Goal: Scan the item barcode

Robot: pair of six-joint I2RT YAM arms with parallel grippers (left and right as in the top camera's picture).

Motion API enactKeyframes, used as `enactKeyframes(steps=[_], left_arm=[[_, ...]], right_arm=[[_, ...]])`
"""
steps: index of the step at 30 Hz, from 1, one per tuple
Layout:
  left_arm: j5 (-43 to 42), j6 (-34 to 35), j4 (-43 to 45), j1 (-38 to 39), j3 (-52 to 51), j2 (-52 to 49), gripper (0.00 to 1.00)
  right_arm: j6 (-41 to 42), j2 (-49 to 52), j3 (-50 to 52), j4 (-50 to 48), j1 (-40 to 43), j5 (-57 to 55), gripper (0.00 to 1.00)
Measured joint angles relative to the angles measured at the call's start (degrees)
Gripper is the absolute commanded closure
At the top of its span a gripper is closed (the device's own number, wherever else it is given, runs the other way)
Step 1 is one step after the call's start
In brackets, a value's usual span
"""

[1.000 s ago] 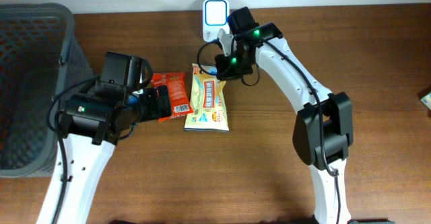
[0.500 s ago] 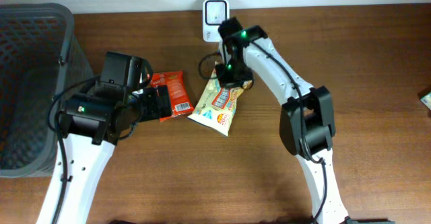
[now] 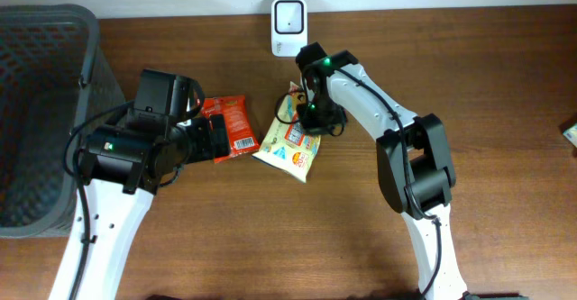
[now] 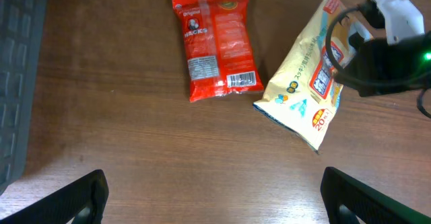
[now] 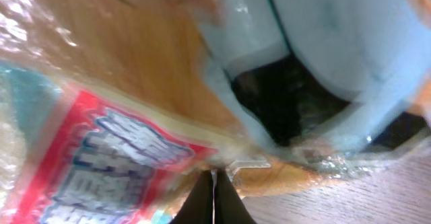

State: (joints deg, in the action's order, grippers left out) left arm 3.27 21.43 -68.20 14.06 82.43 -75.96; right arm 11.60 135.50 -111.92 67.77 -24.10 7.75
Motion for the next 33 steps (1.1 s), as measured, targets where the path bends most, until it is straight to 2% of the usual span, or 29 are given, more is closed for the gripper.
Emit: enactKeyframes(steps=[3,5,10,15,18,19,20,21,22,24,28,29,33], left_arm=[[0.0,0.0,0.02,0.0,0.0,0.0,0.01],[0.0,0.0,0.02,0.0,0.0,0.0,0.01],[-0.02,0.0,0.02,0.0,0.0,0.0,0.01],[-0.02,0.0,0.04,0.0,0.0,0.0,0.01],[0.0,0.0,0.02,0.0,0.0,0.0,0.01],[0.0,0.0,0.02,0.0,0.0,0.0,0.01],[-0.02,0.0,0.02,0.0,0.0,0.0,0.01],[0.0,0.0,0.04,0.0,0.0,0.0,0.01],[-0.02,0.0,0.0,0.0,0.0,0.0,0.01],[-0.02,0.0,0.0,0.0,0.0,0.0,0.01],[0.0,0.0,0.04,0.0,0.0,0.0,0.01],[-0.02,0.0,0.0,0.0,0.0,0.0,0.01],[0.0,0.0,0.07,0.0,0.0,0.0,0.01]], right_arm=[[-0.04,0.7,-7.32,14.49,0.0,-2.36,0.96],[-1.33,0.37,-14.25,18.64,-0.02,-0.11,0.96],[-4.24,0.55,-12.9,15.63,-1.22,2.93,0.96],[-4.81,0.94,-2.69,1.9,-5.97,1.03,0.96],[-4.7,0.5,-2.95,3.93,-6.86,-1.53,0.89],[-4.24,0.52,-3.91,6.86,-6.69,-1.99,0.72],[-4.11,0.52,-5.73,9.31,-6.36,-2.34,0.32],[-4.09,0.28,-9.27,11.17,-5.46,-2.49,0.09],[-3.96,-0.22,-13.64,12.83,-3.54,-2.6,0.01],[-4.11,-1.51,-18.99,14.1,1.97,-2.23,0.01],[-4.87,-2.27,-18.05,13.2,12.68,6.27,0.01],[-5.01,-2.14,-15.78,12.26,14.84,8.52,0.01],[-6.82,-1.16,0.92,-2.49,15.76,26.34,0.01]])
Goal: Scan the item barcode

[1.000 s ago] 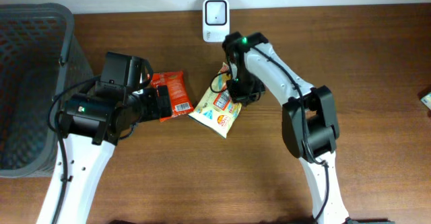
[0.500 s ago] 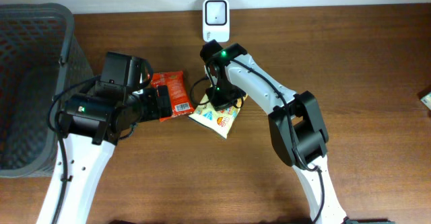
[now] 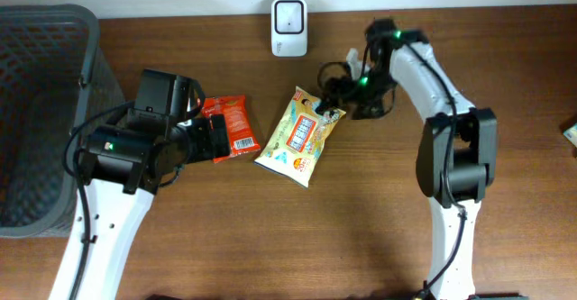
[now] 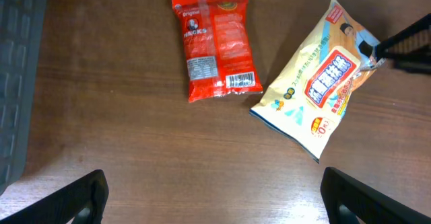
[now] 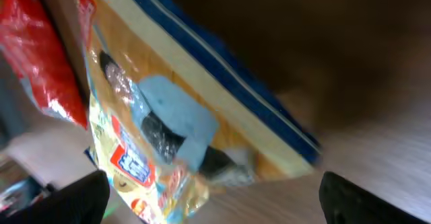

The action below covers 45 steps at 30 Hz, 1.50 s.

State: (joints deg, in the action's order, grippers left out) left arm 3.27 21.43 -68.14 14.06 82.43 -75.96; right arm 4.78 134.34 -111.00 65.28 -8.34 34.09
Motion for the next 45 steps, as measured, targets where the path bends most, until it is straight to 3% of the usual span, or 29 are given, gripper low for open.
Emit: enactKeyframes(steps=[2,3,4,5,6,10,15,21,24,28,35,37,39,40,41,43,44,45], left_arm=[[-0.02,0.0,-0.17,0.0,0.0,0.0,0.01],[0.0,0.0,-0.07,0.0,0.02,0.0,0.01],[0.0,0.0,-0.02,0.0,0.02,0.0,0.01],[0.0,0.0,-0.07,0.0,0.02,0.0,0.01],[-0.02,0.0,-0.02,0.0,0.02,0.0,0.01],[-0.02,0.0,-0.04,0.0,0.02,0.0,0.01],[-0.02,0.0,-0.04,0.0,0.02,0.0,0.01],[-0.02,0.0,-0.11,0.0,0.02,0.0,0.01],[0.0,0.0,-0.04,0.0,0.02,0.0,0.01],[-0.02,0.0,-0.07,0.0,0.02,0.0,0.01],[-0.02,0.0,-0.04,0.0,0.02,0.0,0.01],[-0.02,0.0,-0.04,0.0,0.02,0.0,0.01],[0.0,0.0,-0.04,0.0,0.02,0.0,0.01],[-0.02,0.0,-0.04,0.0,0.02,0.0,0.01],[-0.02,0.0,-0.07,0.0,0.02,0.0,0.01],[-0.02,0.0,-0.11,0.0,0.02,0.0,0.01],[-0.02,0.0,0.02,0.0,0.02,0.0,0.01],[-0.02,0.0,-0.09,0.0,0.02,0.0,0.01]], right_arm=[[3.15,0.2,5.46,-8.98,-0.04,5.51,0.01],[4.63,-0.15,6.64,-11.19,-0.04,6.82,0.07],[6.78,-0.39,8.2,-15.3,0.0,8.7,0.33],[8.24,-0.68,9.77,-18.49,0.0,9.88,0.73],[9.2,-0.72,10.93,-20.26,0.0,9.73,0.96],[10.86,-0.44,13.29,-24.55,0.0,9.73,0.96],[10.99,-2.58,9.46,-22.27,0.87,6.8,0.96],[1.2,-27.54,2.8,-12.61,2.19,-22.93,0.96],[-2.36,-32.87,1.81,-7.65,-0.37,-35.67,0.96],[-3.37,-27.82,8.11,-6.69,-8.02,-42.8,0.96],[2.47,-20.37,18.23,-13.86,-23.26,-40.52,0.95],[4.48,-20.37,18.21,-17.38,-28.94,-39.39,0.63],[5.42,-20.37,18.12,-19.71,-31.26,-38.27,0.54],[5.95,-20.37,17.77,-19.12,-31.52,-37.66,0.43],[7.91,-20.24,15.61,-14.49,-31.08,-37.27,0.37],[9.35,-20.24,9.77,-8.13,-28.35,-34.95,0.38],[9.18,-20.31,7.56,-4.79,-26.62,-32.48,0.48],[8.83,-20.48,5.9,-1.31,-23.91,-29.33,0.69]])
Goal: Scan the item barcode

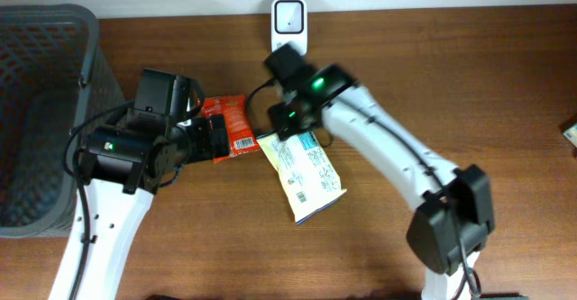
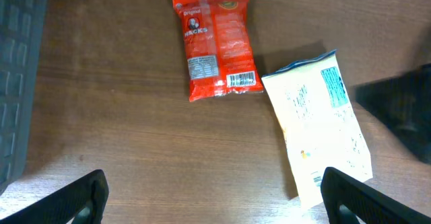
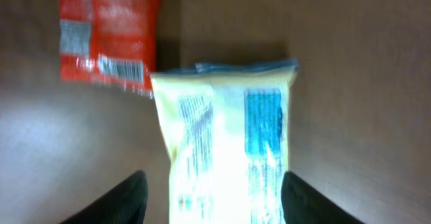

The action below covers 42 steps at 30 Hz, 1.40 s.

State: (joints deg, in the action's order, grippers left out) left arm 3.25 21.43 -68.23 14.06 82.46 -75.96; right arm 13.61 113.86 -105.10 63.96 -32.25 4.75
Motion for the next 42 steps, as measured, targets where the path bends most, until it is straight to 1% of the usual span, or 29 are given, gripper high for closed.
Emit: enactKeyframes(steps=[1,3,6,8,11,14,17,18,20,21,22,26,27,28,29,30,31,33,34,35,37,40,42], left_arm=[[0.02,0.0,-0.02,0.0,0.0,0.0,0.01],[0.0,0.0,0.04,0.0,0.0,0.0,0.01],[0.02,0.0,0.02,0.0,0.0,0.0,0.01],[0.02,0.0,0.09,0.0,0.0,0.0,0.01],[0.0,0.0,-0.02,0.0,0.0,0.0,0.01],[0.02,0.0,0.04,0.0,0.0,0.0,0.01],[0.0,0.0,0.04,0.0,0.0,0.0,0.01],[0.0,0.0,0.07,0.0,0.0,0.0,0.01],[0.02,0.0,0.07,0.0,0.0,0.0,0.01],[0.0,0.0,0.04,0.0,0.0,0.0,0.01],[0.02,0.0,0.07,0.0,0.0,0.0,0.01],[0.02,0.0,0.02,0.0,0.0,0.0,0.01],[0.02,0.0,0.04,0.0,0.0,0.0,0.01],[0.0,0.0,0.04,0.0,0.0,0.0,0.01],[0.0,0.0,0.04,0.0,0.0,0.0,0.01],[0.0,0.0,0.0,0.0,0.0,0.0,0.01],[0.0,0.0,0.07,0.0,0.0,0.0,0.01],[0.0,0.0,0.0,0.0,0.0,0.0,0.01],[0.0,0.0,-0.02,0.0,0.0,0.0,0.01],[0.0,0.0,0.02,0.0,0.0,0.0,0.01],[0.0,0.0,0.02,0.0,0.0,0.0,0.01],[0.0,0.0,0.07,0.0,0.0,0.0,0.01],[0.02,0.0,0.02,0.0,0.0,0.0,0.01]], right_arm=[[-0.31,-0.11,-0.59,4.87,3.34,3.48,0.96],[-0.76,-0.13,0.79,12.37,7.45,6.73,0.96],[-1.66,-0.09,8.0,10.47,6.88,8.92,0.96],[1.25,0.15,18.05,3.04,4.44,10.49,0.96],[9.81,0.31,29.33,-7.98,2.95,11.87,0.96],[13.09,-1.03,32.5,-13.07,3.82,12.7,0.96],[13.62,-1.2,32.06,-20.15,6.97,8.61,0.95],[11.85,-1.2,31.56,-23.28,8.63,6.25,0.91],[4.96,-0.81,28.96,-28.74,13.0,1.25,0.89],[2.51,-0.48,26.67,-29.33,14.45,0.07,0.87],[0.72,-0.2,23.41,-27.1,15.23,-0.81,0.86],[-2.38,0.07,7.63,-11.32,15.58,-1.53,0.82],[-2.86,0.0,4.96,-7.02,15.54,-0.31,0.78],[-3.76,-0.04,3.34,-3.37,15.5,2.08,0.71],[-6.03,-0.04,2.86,-0.42,15.26,5.53,0.5],[-8.63,-0.04,3.06,1.86,14.56,8.22,0.33],[-11.63,-0.04,3.5,2.99,13.31,9.84,0.11],[-16.37,-0.04,6.05,2.05,9.29,10.56,0.06],[-17.4,-0.02,7.82,1.07,7.21,9.42,0.05],[-18.82,-0.02,10.71,-1.2,3.91,6.62,0.03],[-20.31,0.09,14.12,-5.14,-0.17,1.88,0.0],[-23.65,0.11,20.0,-12.74,-5.49,-5.46,0.01],[-25.03,0.17,22.93,-16.04,-8.41,-10.88,0.01]])
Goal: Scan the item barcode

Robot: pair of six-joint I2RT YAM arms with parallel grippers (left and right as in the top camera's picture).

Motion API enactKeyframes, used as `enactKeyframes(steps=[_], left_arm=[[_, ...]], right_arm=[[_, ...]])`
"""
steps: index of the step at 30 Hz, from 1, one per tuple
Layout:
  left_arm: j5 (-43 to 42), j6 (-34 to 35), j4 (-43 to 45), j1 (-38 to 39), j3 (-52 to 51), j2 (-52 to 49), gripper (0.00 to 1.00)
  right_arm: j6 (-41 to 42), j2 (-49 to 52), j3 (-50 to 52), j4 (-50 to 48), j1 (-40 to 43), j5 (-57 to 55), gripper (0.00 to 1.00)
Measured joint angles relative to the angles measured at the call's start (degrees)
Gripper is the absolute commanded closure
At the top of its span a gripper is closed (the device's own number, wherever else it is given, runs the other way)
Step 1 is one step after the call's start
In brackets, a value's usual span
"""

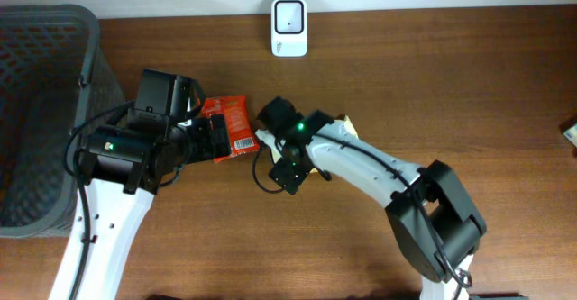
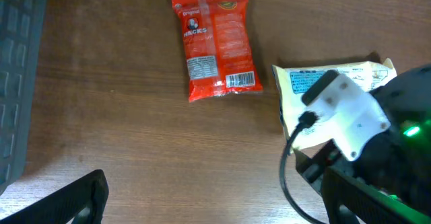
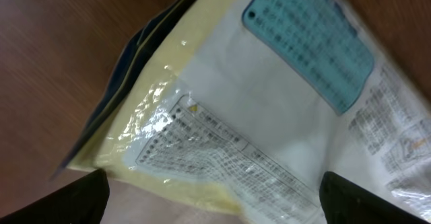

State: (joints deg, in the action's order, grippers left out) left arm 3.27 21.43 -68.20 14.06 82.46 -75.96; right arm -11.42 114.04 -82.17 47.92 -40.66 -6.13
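The yellow snack packet (image 3: 269, 103) lies back side up on the table, its printed text and blue panel filling the right wrist view. In the left wrist view the yellow packet (image 2: 316, 79) is partly covered by the right arm. My right gripper (image 1: 288, 170) hovers close over it, open, nothing between its fingers (image 3: 81, 197). My left gripper (image 2: 212, 207) hangs open above bare wood, short of the red snack packet (image 2: 217, 42). The white scanner (image 1: 289, 15) stands at the table's far edge.
A dark mesh basket (image 1: 45, 111) fills the left side. The red packet (image 1: 227, 127) lies just left of the yellow one, barcode side up. The wooden table (image 1: 505, 111) stretches away to the right.
My right gripper has moved from above the yellow packet's far end down close over its printed back. The packet has turned more toward the right. The left arm has not moved.
My right gripper was first shut on the yellow packet, which lay front side up. Then it stood open at the packet's right corner. Later the packet lay flipped, back side up, with the gripper open above it; now the gripper hangs low over that back.
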Motion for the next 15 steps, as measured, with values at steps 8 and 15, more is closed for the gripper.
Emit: enactKeyframes(steps=[8,15], left_arm=[[-0.02,0.0,0.02,0.0,0.0,0.0,0.01],[0.0,0.0,0.02,0.0,0.0,0.0,0.01]], right_arm=[[-4.44,0.02,4.46,-6.69,-4.92,-9.68,0.01],[-5.55,-0.26,10.21,-21.35,-4.52,-18.12,0.1]])
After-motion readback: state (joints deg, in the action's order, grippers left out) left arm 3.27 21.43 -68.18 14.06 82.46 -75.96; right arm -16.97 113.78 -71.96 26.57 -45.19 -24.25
